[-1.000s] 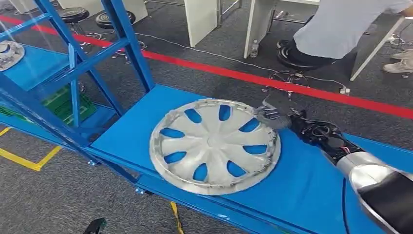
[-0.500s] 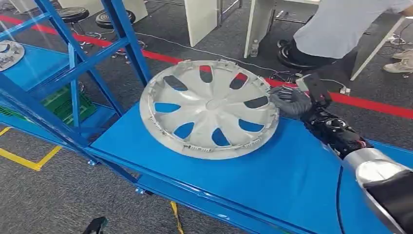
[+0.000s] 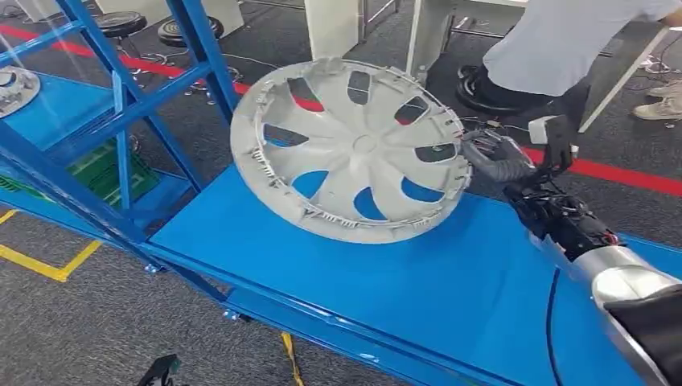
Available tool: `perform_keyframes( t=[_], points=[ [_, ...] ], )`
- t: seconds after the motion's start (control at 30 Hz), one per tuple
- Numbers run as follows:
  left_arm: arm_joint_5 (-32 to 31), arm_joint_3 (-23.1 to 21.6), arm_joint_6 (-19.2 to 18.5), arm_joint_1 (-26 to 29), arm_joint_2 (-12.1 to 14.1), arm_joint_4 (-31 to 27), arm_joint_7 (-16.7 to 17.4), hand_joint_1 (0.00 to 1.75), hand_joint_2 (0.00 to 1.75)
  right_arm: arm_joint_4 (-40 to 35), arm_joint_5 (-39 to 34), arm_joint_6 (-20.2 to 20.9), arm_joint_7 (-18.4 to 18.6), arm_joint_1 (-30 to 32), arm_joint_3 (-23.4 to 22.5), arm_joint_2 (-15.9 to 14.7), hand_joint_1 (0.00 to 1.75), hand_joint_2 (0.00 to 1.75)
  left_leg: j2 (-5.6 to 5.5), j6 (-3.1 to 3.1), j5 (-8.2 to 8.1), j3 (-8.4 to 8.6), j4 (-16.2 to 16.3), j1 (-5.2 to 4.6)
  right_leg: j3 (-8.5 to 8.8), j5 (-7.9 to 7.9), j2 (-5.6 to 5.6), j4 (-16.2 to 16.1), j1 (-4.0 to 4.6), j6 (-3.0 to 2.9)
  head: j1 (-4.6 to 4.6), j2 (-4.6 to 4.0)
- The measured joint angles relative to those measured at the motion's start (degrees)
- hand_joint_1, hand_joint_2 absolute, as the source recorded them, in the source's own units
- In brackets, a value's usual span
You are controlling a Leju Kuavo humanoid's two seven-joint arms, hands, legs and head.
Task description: Take the parts from the cabinet and place them on the table.
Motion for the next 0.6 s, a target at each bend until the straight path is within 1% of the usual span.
perform_keyframes(
  t=[0.17,0.3,0.43,0.6],
  points=[
    [0.02,-0.17,0.0,-0.01,-0.07,0.0,0.02,0.0,0.0,-0.64,-0.5,0.59,-0.31,0.42,-0.35,0.02,1.75,1.75,0.0,0.0,0.0,-0.01,-0.01,0.0,-0.01,0.0,0.0,0.0,0.0,0.0,-0.02,0.0],
    [0.2,-0.22,0.0,0.01,-0.15,0.0,0.02,0.0,0.0,-1.38,-2.39,2.82,-1.29,0.95,-0.53,0.24,1.75,1.75,0.0,0.0,0.0,-0.04,-0.01,0.0,-0.01,0.0,-0.01,0.0,0.0,0.0,0.0,0.0],
    [0.63,-0.22,0.0,0.11,-0.24,0.0,-0.13,0.0,0.0,-3.1,-5.72,7.5,-2.17,2.19,-0.61,1.97,1.75,1.75,0.0,0.0,0.0,-0.05,-0.02,0.01,-0.01,0.0,0.01,0.01,0.01,0.0,0.0,0.0],
    [1.03,-0.22,0.0,0.16,-0.35,0.0,-0.24,0.0,0.0,-6.12,-7.84,8.52,-2.25,4.0,-0.46,4.81,1.75,1.75,-0.01,0.0,0.0,-0.06,-0.04,0.02,-0.05,-0.01,-0.02,0.01,0.03,-0.01,-0.07,0.0]
  ],
)
